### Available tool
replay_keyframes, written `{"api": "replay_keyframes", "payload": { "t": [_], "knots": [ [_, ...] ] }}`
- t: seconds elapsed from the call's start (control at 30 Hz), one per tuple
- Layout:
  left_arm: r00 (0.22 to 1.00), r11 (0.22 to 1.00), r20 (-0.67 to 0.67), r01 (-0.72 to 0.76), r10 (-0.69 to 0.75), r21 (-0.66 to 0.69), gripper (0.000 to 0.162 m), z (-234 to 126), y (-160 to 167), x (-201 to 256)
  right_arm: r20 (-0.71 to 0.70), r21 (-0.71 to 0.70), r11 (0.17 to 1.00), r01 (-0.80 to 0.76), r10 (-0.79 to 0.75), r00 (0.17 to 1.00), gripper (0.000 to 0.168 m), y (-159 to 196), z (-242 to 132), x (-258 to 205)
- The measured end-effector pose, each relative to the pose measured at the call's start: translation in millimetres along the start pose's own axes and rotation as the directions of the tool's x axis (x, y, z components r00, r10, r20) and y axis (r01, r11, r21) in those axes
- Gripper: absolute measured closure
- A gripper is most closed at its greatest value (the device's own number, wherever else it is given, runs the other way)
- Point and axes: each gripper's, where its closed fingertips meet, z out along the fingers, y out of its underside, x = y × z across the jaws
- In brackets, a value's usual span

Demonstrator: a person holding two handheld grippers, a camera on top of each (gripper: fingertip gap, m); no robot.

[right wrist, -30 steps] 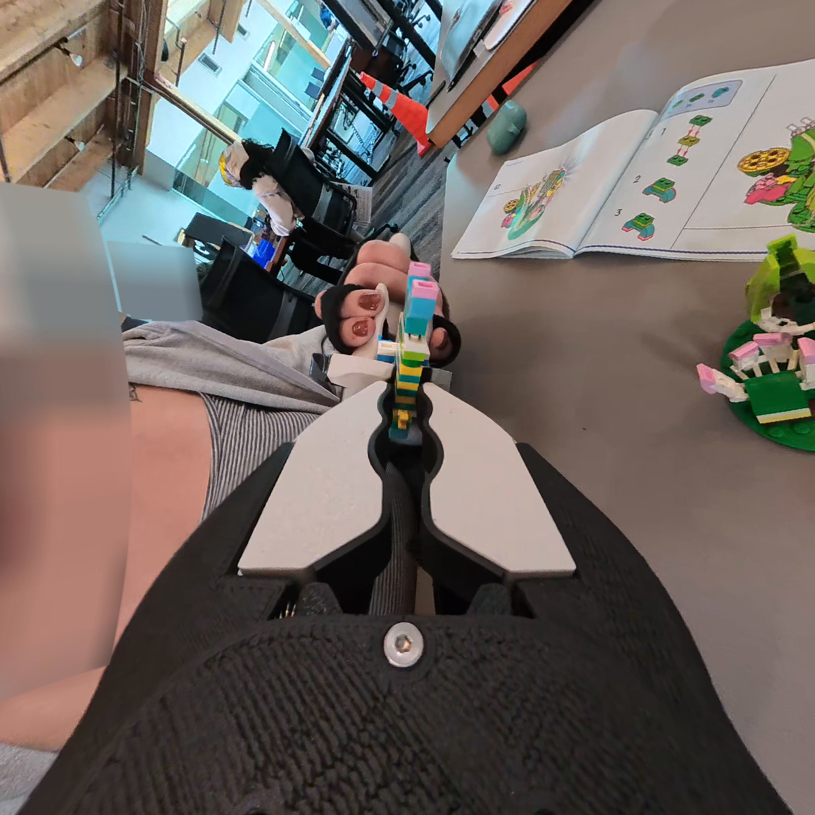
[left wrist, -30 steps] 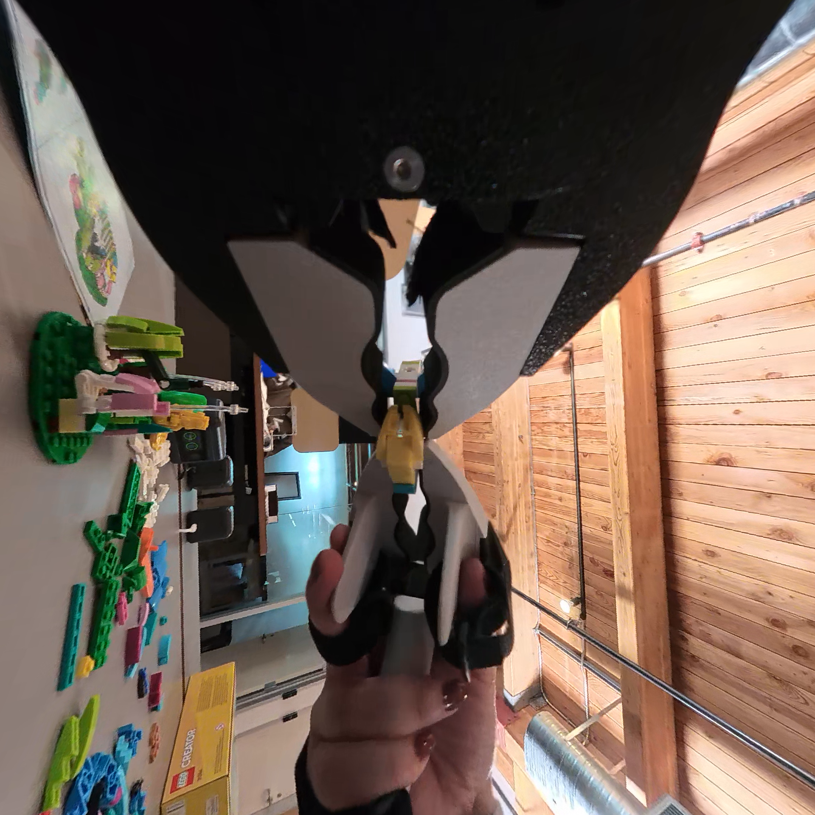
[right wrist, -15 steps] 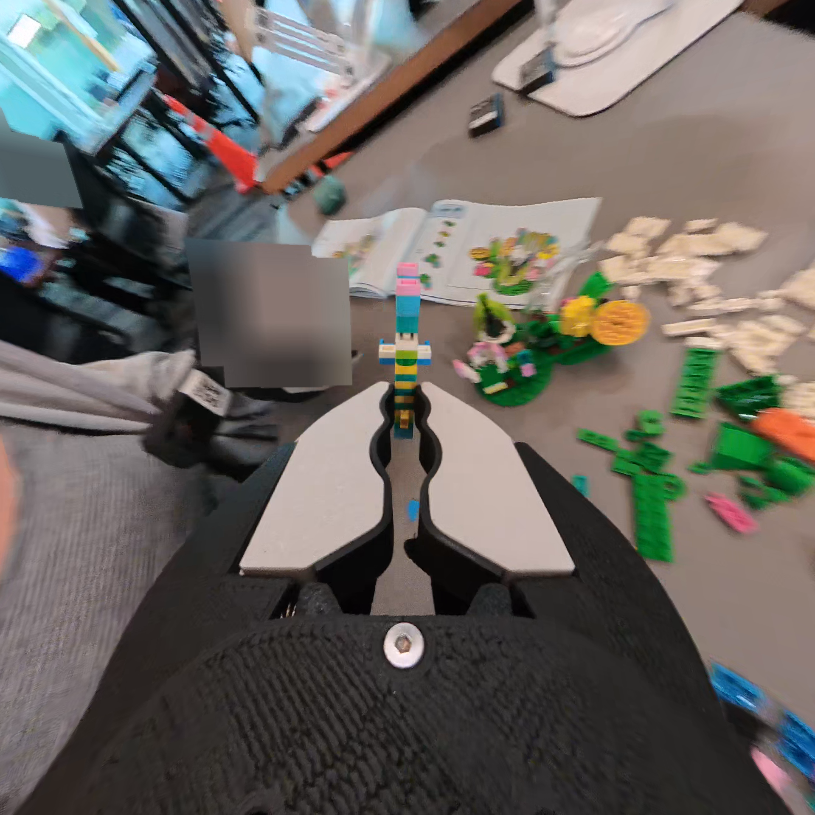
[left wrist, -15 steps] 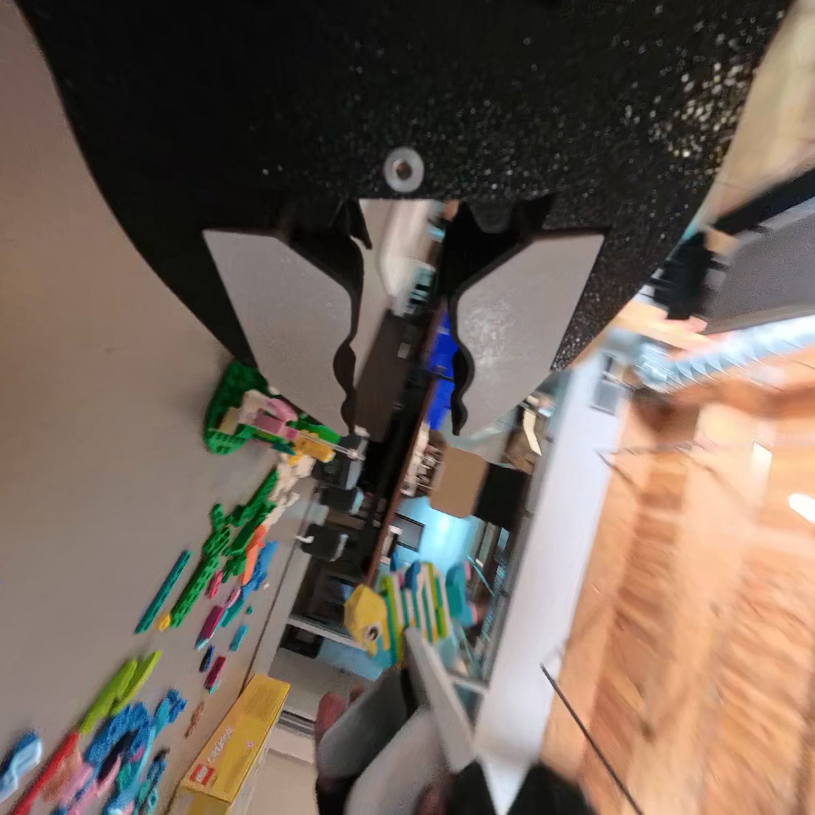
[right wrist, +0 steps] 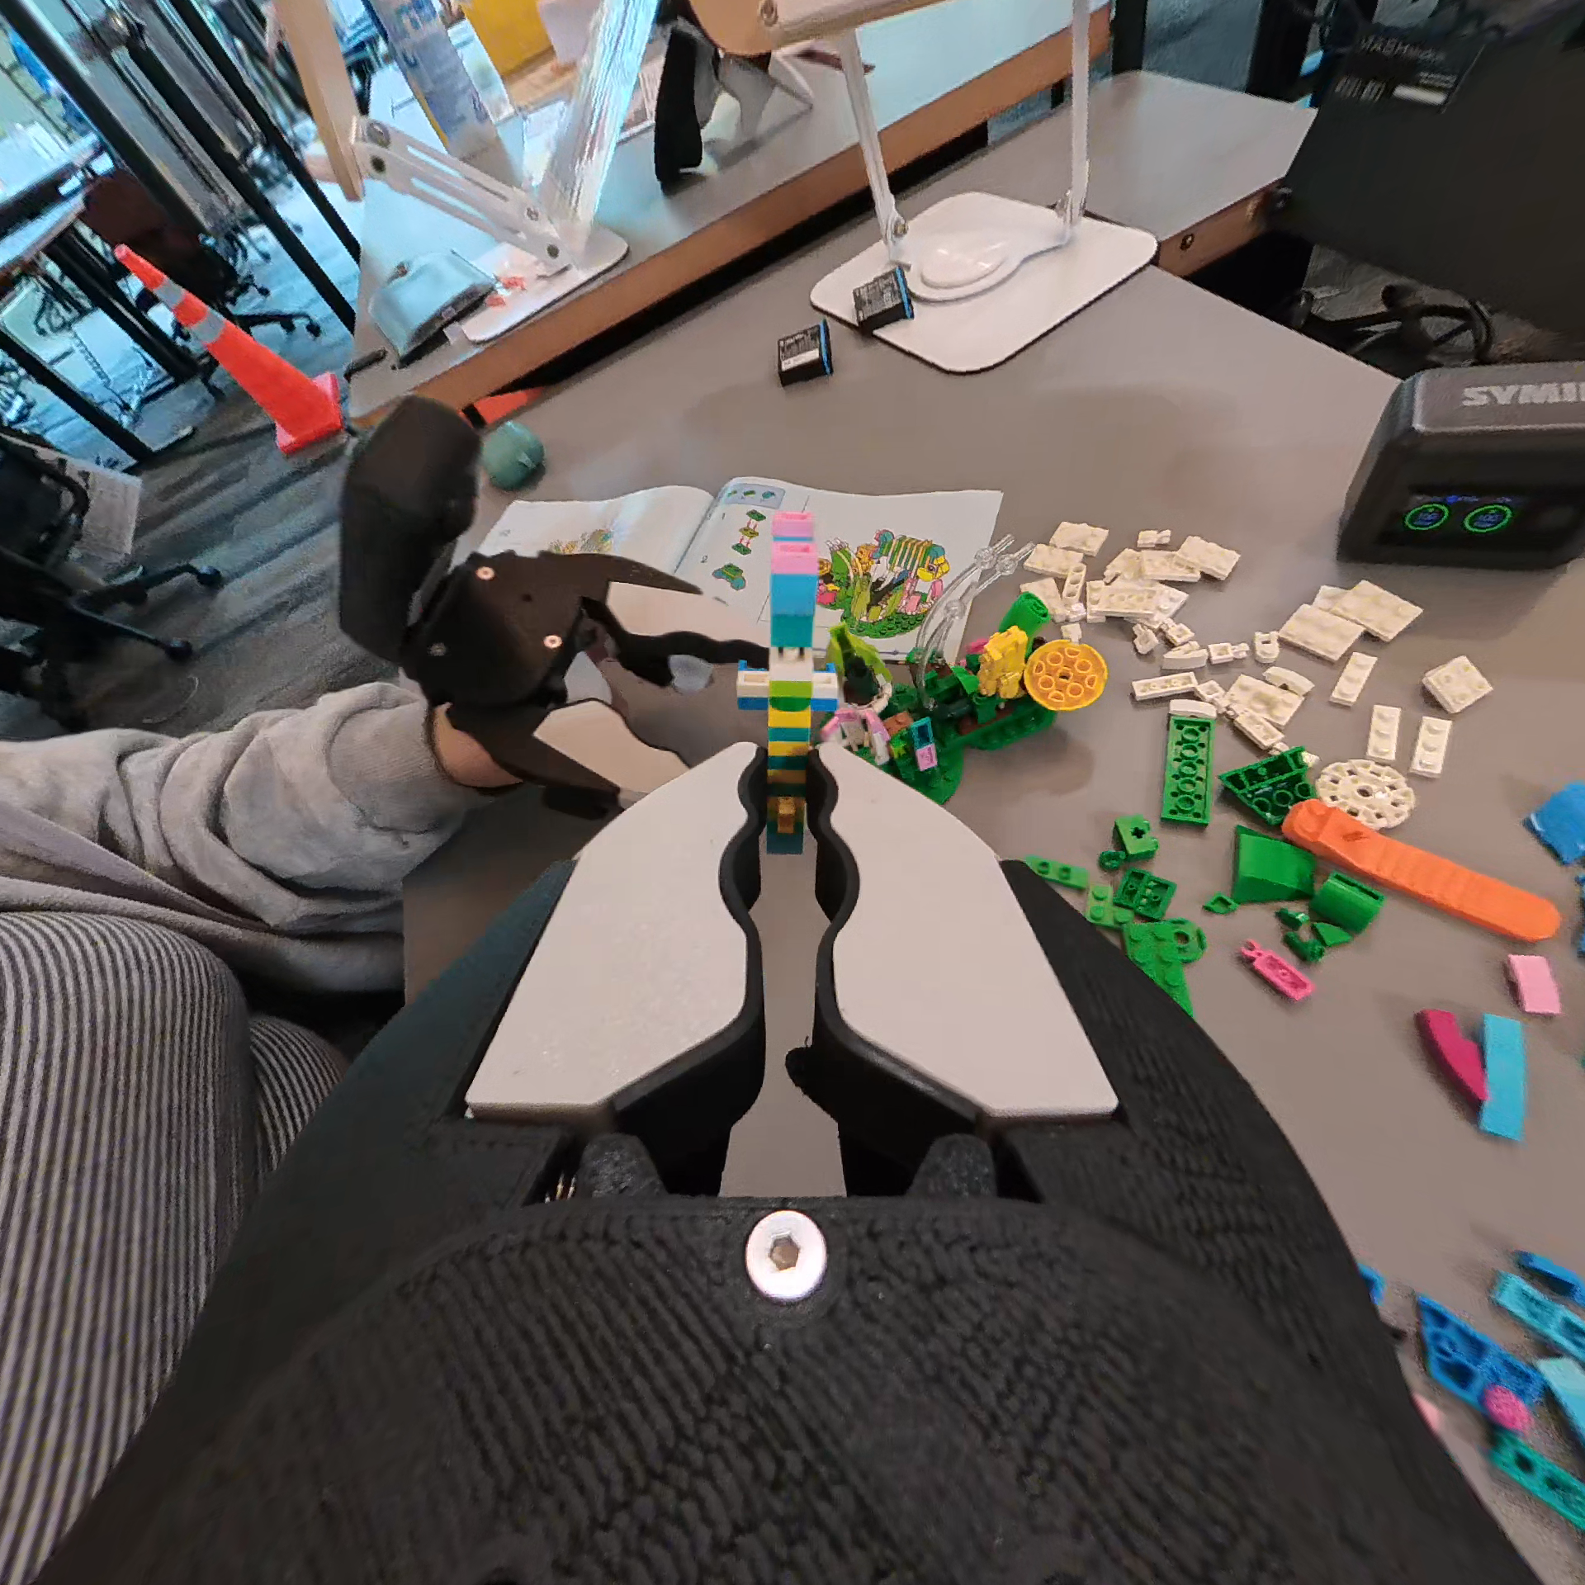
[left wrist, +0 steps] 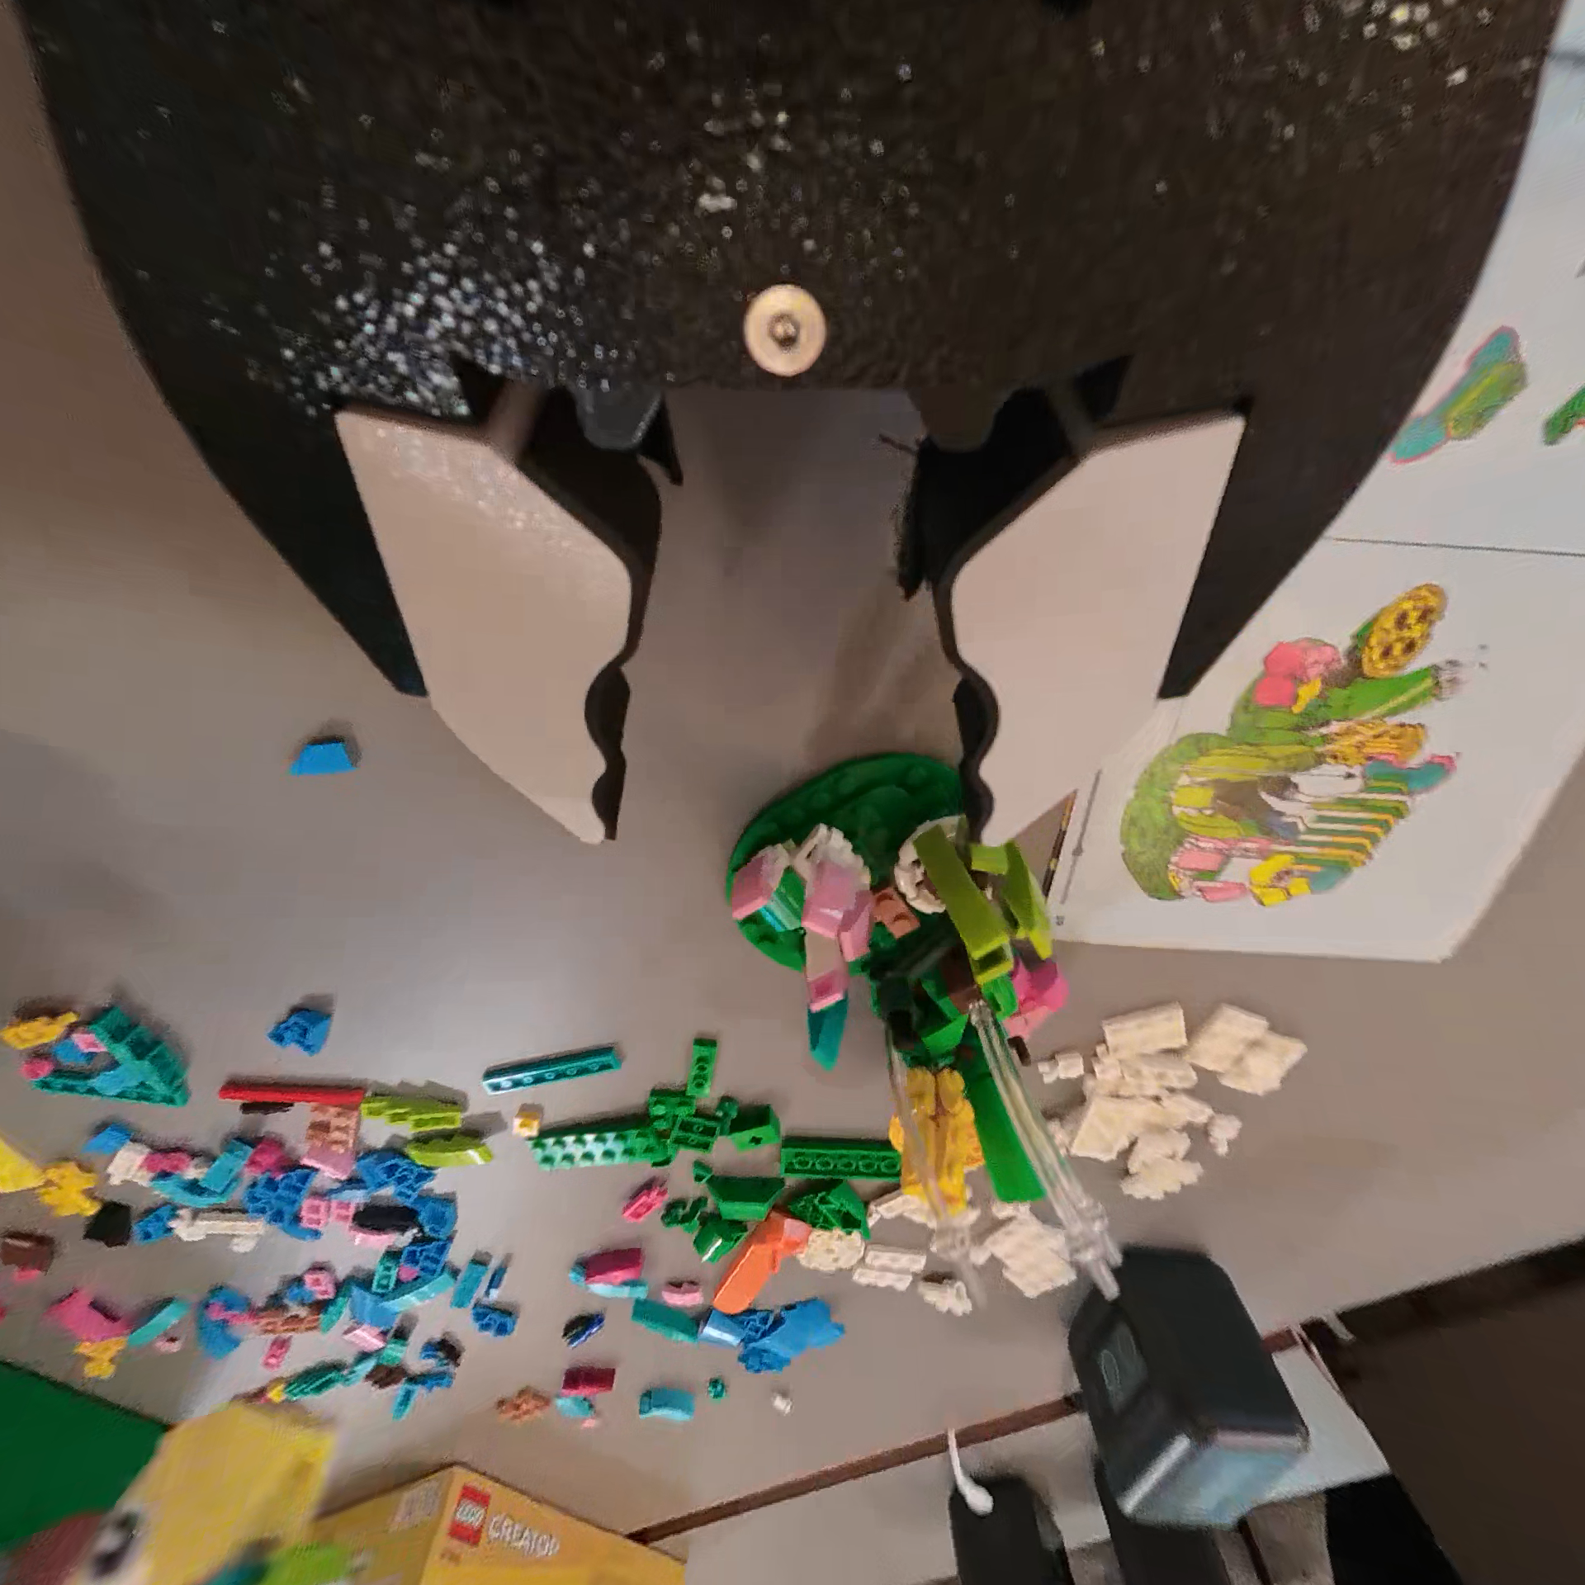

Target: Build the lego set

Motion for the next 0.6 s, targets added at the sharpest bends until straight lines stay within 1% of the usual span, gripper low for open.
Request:
{"api": "replay_keyframes", "payload": {
  "t": [0.1, 0.2, 0.27, 0.33, 0.37, 0.4, 0.43, 0.5, 0.6],
  "knots": [
    [0.998, 0.998, -0.004, 0.062, -0.062, -0.023, 0.077, 5, 4, 0, -0.024, 0.023, 1.000, -0.005, 0.005, 1.000, 0.162, 9, -1, -2],
    [0.990, 0.990, -0.026, 0.138, -0.138, 0.007, 0.070, 2, 2, 5, -0.051, 0.048, 0.999, -0.015, 0.018, 0.999, 0.162, 17, -5, -2],
    [0.986, 0.984, -0.029, 0.166, -0.165, 0.064, 0.071, -4, -3, 5, -0.071, 0.070, 0.997, -0.015, 0.020, 0.997, 0.162, 19, -7, -1],
    [0.985, 0.966, -0.038, 0.173, -0.168, 0.191, 0.075, -18, -16, 1, -0.102, 0.101, 0.995, -0.009, 0.019, 0.995, 0.162, 21, -8, 3],
    [0.983, 0.949, -0.031, 0.184, -0.182, 0.255, 0.080, -26, -21, -4, -0.116, 0.130, 0.992, 0.001, 0.014, 0.993, 0.162, 19, -8, 7],
    [0.980, 0.936, -0.032, 0.199, -0.198, 0.292, 0.083, -32, -23, -9, -0.127, 0.170, 0.985, 0.010, 0.012, 0.992, 0.162, 17, -6, 11],
    [0.975, 0.929, -0.042, 0.220, -0.218, 0.298, 0.084, -35, -23, -13, -0.136, 0.209, 0.978, 0.011, 0.018, 0.991, 0.162, 16, -4, 16],
    [0.967, 0.930, -0.057, 0.253, -0.247, 0.266, 0.082, -36, -18, -17, -0.132, 0.270, 0.963, 0.011, 0.025, 0.991, 0.162, 15, 2, 22],
    [0.957, 0.935, -0.095, 0.288, -0.274, 0.206, 0.077, -29, -12, -12, -0.140, 0.320, 0.947, 0.036, 0.010, 0.990, 0.162, 16, 5, 24]
  ]
}}
